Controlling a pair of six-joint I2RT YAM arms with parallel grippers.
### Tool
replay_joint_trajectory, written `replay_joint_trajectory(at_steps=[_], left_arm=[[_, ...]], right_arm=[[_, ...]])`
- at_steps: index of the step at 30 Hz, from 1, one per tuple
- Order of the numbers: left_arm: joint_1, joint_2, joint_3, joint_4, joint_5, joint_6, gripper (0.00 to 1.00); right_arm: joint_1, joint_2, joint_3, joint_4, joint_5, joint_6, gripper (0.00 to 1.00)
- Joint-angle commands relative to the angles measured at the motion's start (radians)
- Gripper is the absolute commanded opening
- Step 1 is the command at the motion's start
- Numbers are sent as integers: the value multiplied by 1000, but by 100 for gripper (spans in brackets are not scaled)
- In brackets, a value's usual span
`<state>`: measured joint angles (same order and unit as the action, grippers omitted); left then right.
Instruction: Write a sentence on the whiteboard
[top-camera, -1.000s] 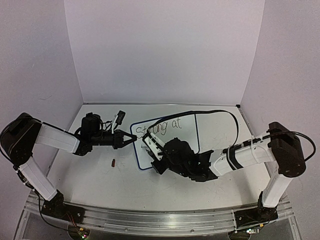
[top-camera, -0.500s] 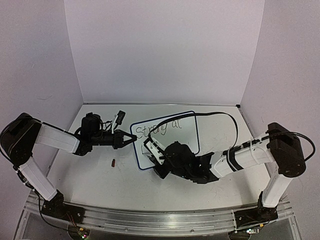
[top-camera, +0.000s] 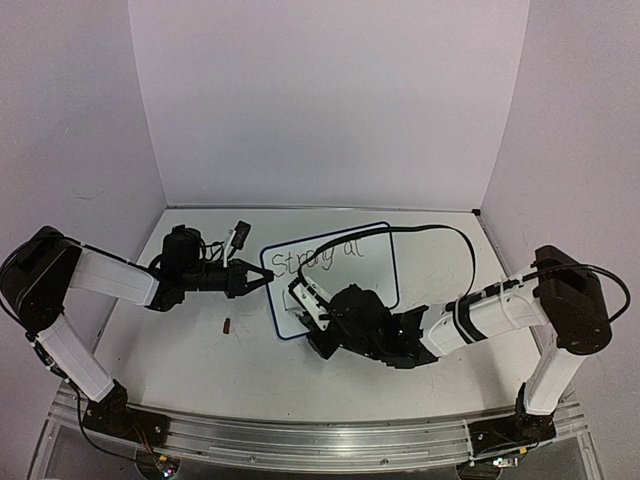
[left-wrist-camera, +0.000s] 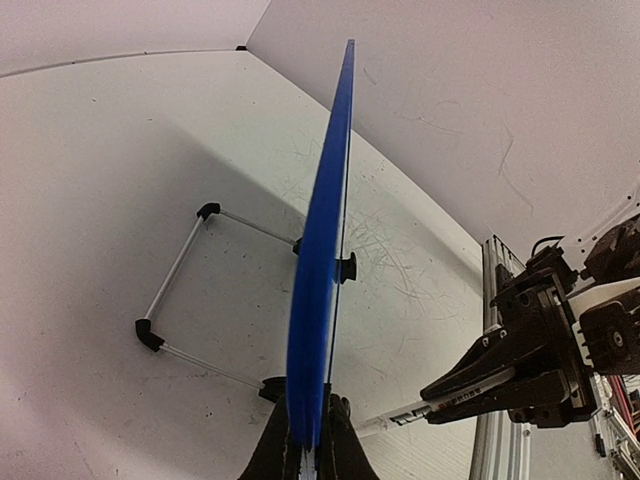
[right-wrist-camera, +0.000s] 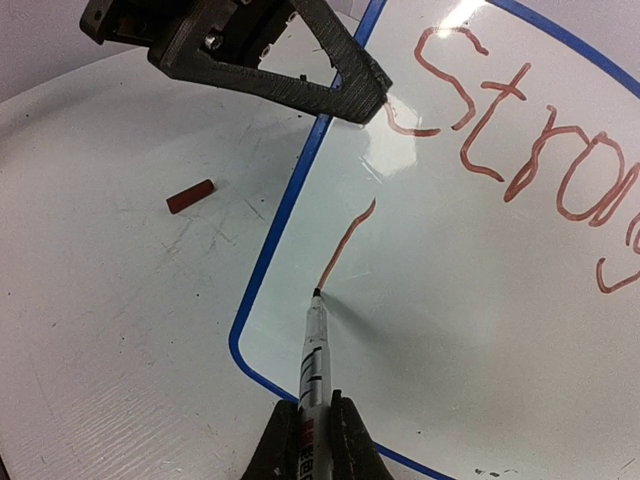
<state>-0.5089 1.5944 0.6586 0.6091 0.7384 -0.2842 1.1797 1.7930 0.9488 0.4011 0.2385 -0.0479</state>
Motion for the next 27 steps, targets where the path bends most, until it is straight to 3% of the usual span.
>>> replay_joint_trajectory(at_steps=[1, 27], left_arm=[[3, -20, -4, -75, -72, 42, 0], [2, -12, -6, -78, -74, 49, 0]], right_arm=[[-6, 15, 29, 35, 48, 10, 0], [-37, 3, 48, 78, 69, 4, 0]])
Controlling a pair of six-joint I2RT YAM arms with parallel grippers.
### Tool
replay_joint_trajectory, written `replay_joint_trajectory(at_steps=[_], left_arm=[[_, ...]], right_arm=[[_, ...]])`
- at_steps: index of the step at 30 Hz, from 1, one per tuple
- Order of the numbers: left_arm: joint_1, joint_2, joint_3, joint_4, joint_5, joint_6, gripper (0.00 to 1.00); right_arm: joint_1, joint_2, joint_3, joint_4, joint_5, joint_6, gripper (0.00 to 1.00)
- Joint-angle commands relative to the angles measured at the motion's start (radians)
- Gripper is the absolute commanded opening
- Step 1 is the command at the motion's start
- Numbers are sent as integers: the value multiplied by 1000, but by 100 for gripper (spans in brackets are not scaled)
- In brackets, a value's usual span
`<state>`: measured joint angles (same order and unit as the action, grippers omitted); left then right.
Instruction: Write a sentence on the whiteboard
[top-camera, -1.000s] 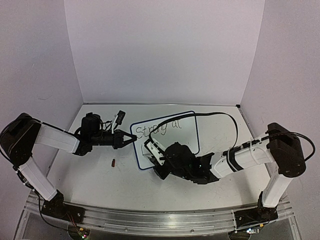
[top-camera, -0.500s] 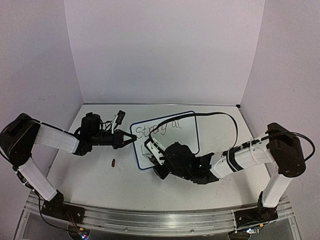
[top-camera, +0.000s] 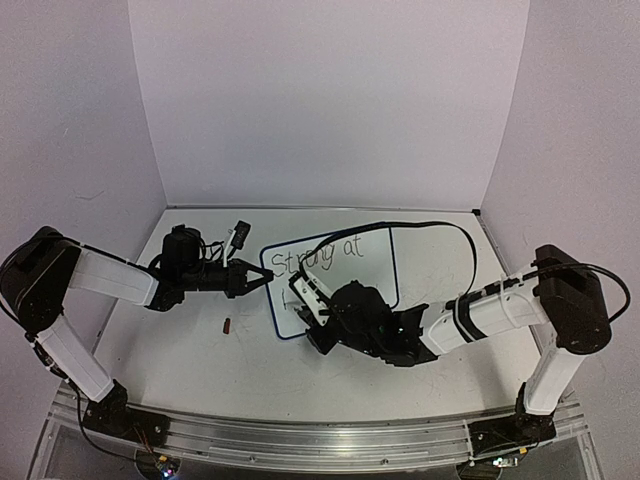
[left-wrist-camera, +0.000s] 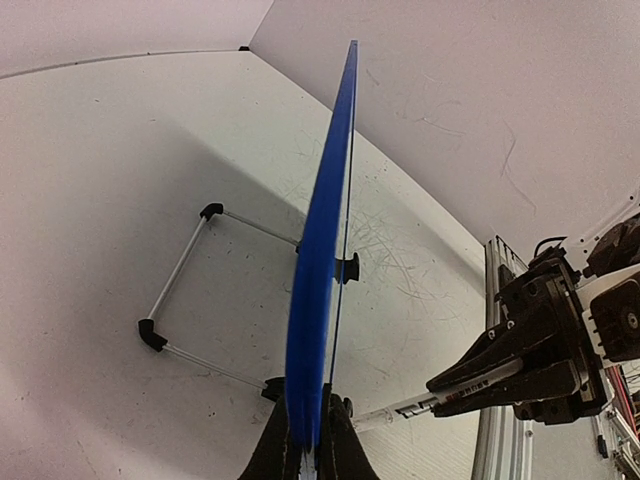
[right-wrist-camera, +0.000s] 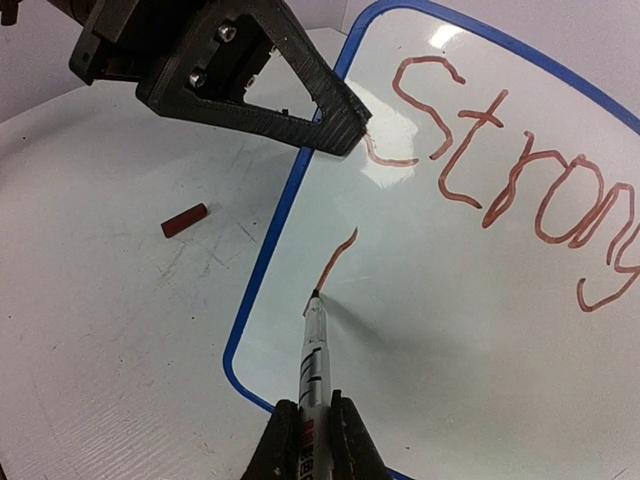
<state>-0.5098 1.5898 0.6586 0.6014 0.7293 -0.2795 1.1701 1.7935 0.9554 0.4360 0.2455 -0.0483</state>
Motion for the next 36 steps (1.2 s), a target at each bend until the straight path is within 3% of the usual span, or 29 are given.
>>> replay_joint_trajectory(at_steps=[1, 36], left_arm=[[3, -7, -5, -71, -65, 45, 0], [3, -6, 9, -80, -66, 46, 0]], right_arm=[[-28, 1, 42, 44, 65, 4, 0], [-39, -42, -30, -17, 55, 72, 0]])
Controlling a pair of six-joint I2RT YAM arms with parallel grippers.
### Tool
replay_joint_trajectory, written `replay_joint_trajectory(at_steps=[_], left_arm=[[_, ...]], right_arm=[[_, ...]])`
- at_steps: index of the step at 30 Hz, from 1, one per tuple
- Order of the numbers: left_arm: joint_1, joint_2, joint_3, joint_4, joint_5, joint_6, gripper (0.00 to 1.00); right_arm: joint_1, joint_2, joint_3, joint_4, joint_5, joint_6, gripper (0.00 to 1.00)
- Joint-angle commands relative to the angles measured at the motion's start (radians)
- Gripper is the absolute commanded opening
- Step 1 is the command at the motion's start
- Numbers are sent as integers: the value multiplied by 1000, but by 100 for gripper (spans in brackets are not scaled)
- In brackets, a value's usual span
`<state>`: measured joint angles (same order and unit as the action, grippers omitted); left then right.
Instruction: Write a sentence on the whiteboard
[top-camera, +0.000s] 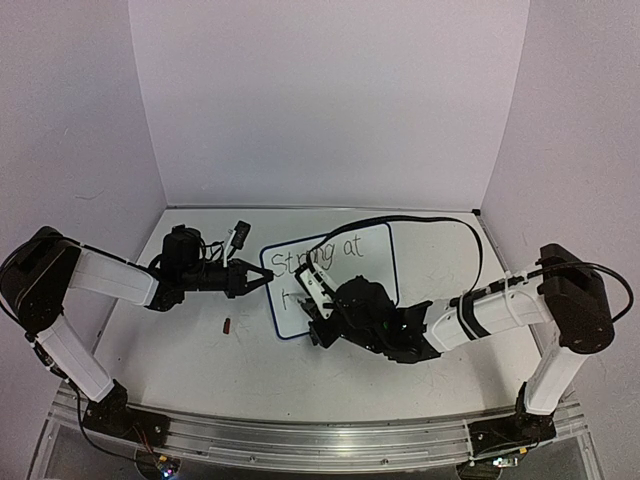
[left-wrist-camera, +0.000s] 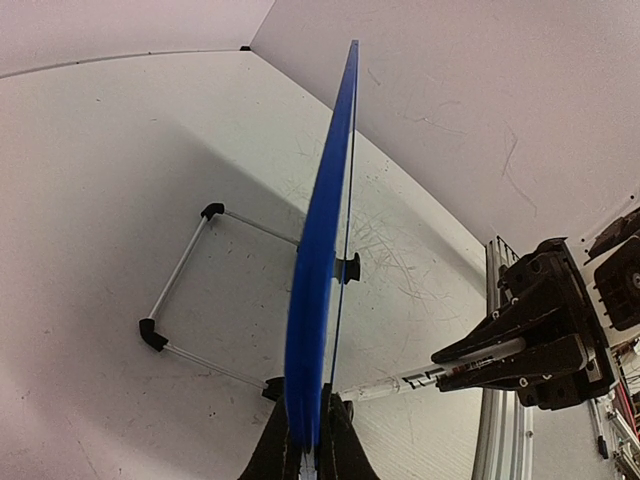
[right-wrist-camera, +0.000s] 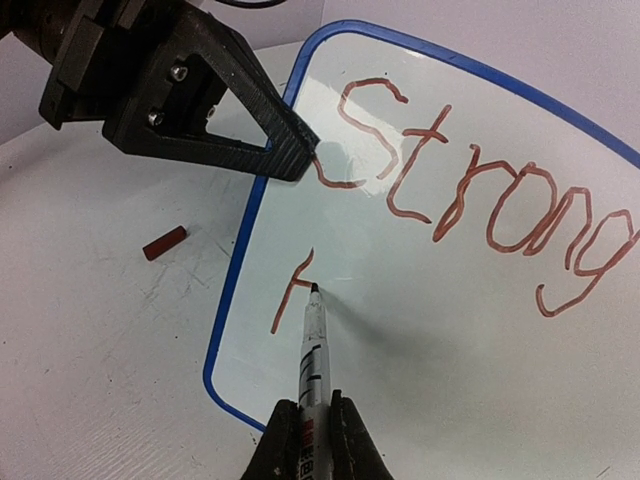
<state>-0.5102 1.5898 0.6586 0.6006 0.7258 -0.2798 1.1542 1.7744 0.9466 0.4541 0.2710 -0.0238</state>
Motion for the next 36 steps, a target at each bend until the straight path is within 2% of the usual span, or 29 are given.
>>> replay_joint_trajectory(at_steps=[1, 27, 29, 33, 36], left_arm=[[4, -5, 10, -79, -62, 47, 0], [4, 2, 10, -87, -66, 51, 0], [3, 0, 9, -87, -68, 53, 0], [3, -5, 5, -88, -71, 53, 0], [3, -9, 3, -88, -73, 54, 0]], right_arm=[[-23, -22, -22, -37, 24, 50, 0], [-23, -45, -55, -88, 3, 63, 0], [-23, -75, -78, -67, -5, 53, 0], [-24, -181, -179, 76, -41, 29, 0], [-24, -165, -155, 92, -63, 1, 0]])
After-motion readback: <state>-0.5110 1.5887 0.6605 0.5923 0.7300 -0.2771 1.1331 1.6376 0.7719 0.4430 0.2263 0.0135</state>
